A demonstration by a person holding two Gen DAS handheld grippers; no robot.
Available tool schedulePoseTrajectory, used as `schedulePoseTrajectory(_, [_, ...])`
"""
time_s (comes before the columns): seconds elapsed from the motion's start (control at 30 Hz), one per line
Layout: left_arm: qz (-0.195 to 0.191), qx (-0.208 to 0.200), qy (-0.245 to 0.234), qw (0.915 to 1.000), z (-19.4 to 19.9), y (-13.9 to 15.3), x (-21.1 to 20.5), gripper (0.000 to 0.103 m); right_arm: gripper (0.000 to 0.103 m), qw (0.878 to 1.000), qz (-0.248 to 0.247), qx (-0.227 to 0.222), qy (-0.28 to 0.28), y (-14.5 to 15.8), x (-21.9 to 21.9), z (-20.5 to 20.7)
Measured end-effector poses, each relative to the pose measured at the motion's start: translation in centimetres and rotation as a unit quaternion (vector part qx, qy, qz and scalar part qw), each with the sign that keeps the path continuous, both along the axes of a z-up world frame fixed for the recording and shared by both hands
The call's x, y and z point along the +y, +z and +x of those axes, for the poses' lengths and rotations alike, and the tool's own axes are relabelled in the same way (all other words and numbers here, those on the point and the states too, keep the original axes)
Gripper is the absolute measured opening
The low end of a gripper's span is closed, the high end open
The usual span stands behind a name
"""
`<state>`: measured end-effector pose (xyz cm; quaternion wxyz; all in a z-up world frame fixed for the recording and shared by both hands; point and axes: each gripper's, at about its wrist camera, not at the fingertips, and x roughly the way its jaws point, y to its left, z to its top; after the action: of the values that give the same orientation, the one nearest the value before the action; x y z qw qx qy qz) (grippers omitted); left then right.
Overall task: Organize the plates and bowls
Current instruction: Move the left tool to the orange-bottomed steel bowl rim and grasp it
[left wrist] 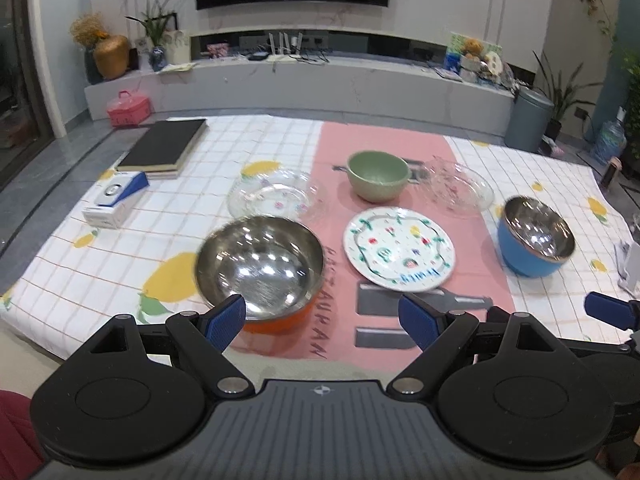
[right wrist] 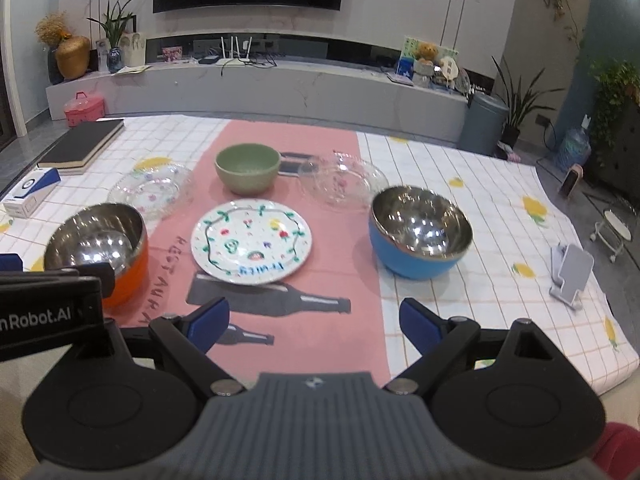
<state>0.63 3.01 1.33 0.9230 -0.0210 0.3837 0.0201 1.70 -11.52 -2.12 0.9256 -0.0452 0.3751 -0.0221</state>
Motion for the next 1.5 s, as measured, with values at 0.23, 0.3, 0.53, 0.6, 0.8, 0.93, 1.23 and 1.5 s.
schedulePoseTrajectory(0.23, [-0.01, -0.013, 0.02, 0.9997, 0.6, 2.9, 2.0, 0.101, 0.091, 0.999, 0.035, 0.009, 0.017, 3.1, 0.8, 1.0])
schedulePoseTrajectory(0.3, [-0.005, -0.012, 0.03, 0.9995, 0.9, 3.7, 2.6, 0.101, 0.091, 0.999, 0.036, 0.012, 0.03, 4.0, 1.4, 1.4])
schedulePoseTrajectory(0.53, [-0.006, -0.024, 0.049, 0.9985, 2.3, 6.9, 4.9, 0.101, 0.092, 0.994, 0.079, 0.049, 0.057, 7.3, 2.0, 4.2])
schedulePoseTrajectory(0.6, [-0.009, -0.03, 0.055, 0.998, 2.9, 7.6, 5.7, 0.101, 0.093, 0.993, 0.093, 0.043, 0.053, 8.4, 2.1, 5.2])
schedulePoseTrajectory(0.8, [-0.033, -0.041, 0.087, 0.9948, 4.8, 7.5, 9.4, 0.101, 0.096, 0.99, 0.118, 0.035, 0.074, 10.4, 4.2, 9.4])
schedulePoseTrajectory(0.93, [-0.055, -0.019, 0.093, 0.994, 5.9, 4.8, 11.7, 0.101, 0.096, 0.988, 0.122, 0.046, 0.085, 9.5, 5.6, 12.1])
schedulePoseTrajectory(1.23, [-0.03, 0.023, 0.112, 0.993, 7.9, -1.4, 12.9, 0.101, 0.087, 0.976, 0.185, 0.079, 0.08, 0.7, 7.1, 13.3])
schedulePoseTrajectory(1.5, [-0.048, 0.046, 0.064, 0.9957, 8.7, -3.8, 11.8, 0.088, 0.077, 0.969, 0.197, 0.125, 0.075, -4.0, 7.8, 14.0])
